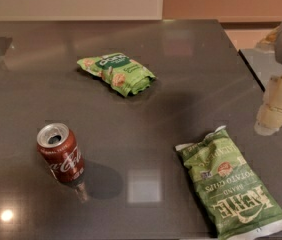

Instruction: Move green jalapeno chip bag near coke can

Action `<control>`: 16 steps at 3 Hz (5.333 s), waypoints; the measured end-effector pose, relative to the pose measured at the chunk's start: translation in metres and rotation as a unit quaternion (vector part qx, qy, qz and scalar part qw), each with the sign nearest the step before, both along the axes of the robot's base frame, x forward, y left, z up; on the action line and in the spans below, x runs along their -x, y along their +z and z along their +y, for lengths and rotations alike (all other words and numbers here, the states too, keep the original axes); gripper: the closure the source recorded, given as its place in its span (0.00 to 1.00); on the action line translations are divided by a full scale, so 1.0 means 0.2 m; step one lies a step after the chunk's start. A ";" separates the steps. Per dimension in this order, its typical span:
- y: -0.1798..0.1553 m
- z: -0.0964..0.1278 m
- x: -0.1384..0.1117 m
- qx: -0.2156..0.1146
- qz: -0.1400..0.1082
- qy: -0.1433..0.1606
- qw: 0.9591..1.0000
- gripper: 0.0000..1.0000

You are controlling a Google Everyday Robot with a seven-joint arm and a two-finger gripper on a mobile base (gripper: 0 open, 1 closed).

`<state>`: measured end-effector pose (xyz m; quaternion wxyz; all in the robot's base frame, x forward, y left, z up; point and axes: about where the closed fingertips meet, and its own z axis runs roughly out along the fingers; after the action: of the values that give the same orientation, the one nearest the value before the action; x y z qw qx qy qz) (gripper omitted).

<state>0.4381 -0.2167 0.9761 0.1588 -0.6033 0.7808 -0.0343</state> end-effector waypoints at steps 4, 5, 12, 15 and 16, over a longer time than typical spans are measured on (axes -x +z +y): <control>-0.23 0.00 0.20 -0.044 0.029 0.014 0.999 0.00; -0.39 0.05 0.25 -0.066 0.050 0.021 0.996 0.00; -0.44 0.41 0.32 -0.088 0.069 0.068 0.991 1.00; -0.27 0.91 0.21 -0.105 0.083 0.135 0.982 0.84; -0.27 0.97 0.14 -0.117 0.083 0.140 0.980 0.60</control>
Offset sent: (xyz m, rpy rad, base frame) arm -0.0220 -0.0009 -0.0132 0.0032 0.0120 0.0366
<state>0.4093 -0.0223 0.9219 0.1665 -0.6848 0.6974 0.1304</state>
